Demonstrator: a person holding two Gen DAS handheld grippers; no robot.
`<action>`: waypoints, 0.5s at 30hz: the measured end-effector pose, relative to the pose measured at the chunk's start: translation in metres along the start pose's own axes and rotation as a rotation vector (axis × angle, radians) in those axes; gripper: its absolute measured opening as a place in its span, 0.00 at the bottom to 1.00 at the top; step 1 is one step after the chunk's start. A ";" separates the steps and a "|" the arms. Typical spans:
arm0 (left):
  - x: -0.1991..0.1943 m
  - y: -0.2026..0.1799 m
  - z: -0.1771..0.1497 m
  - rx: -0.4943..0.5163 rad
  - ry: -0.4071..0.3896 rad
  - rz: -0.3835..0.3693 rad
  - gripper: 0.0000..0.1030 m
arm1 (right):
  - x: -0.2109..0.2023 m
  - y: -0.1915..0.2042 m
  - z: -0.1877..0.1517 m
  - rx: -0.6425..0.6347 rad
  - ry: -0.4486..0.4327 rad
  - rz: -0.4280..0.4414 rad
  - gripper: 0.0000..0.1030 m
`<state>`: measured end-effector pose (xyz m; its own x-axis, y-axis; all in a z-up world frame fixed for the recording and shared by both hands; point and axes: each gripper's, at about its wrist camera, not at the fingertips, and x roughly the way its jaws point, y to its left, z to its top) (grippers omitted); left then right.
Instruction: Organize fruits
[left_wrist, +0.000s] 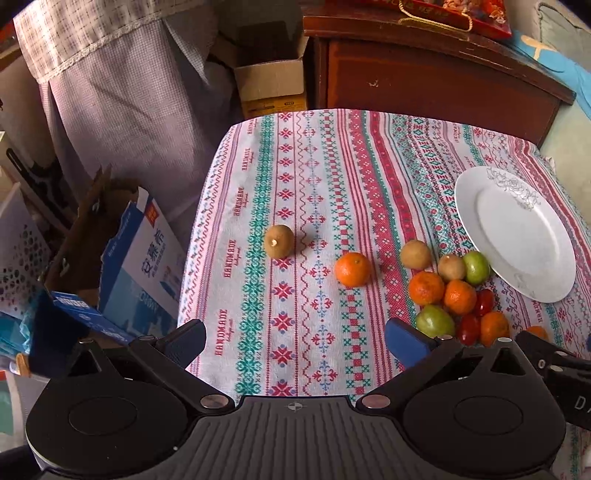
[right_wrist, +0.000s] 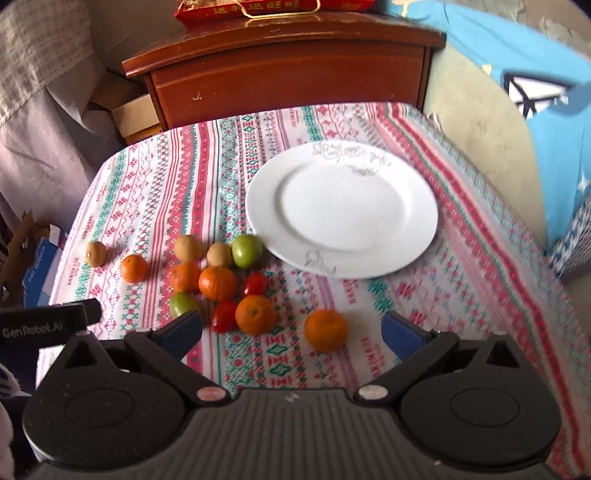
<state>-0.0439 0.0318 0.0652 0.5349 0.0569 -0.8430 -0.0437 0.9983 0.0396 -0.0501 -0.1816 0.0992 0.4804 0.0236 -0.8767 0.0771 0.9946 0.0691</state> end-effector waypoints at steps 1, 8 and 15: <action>0.000 0.001 0.003 0.000 0.007 0.003 1.00 | 0.001 0.000 0.003 -0.007 0.019 -0.010 0.99; -0.001 0.002 0.006 -0.012 -0.008 0.022 1.00 | 0.020 -0.013 0.003 0.127 0.076 -0.035 0.99; 0.008 -0.007 -0.001 0.015 0.010 0.049 1.00 | 0.026 -0.005 0.000 0.127 0.069 -0.054 0.99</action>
<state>-0.0404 0.0252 0.0572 0.5238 0.1053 -0.8453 -0.0570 0.9944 0.0886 -0.0382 -0.1861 0.0764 0.4117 -0.0184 -0.9111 0.2136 0.9739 0.0769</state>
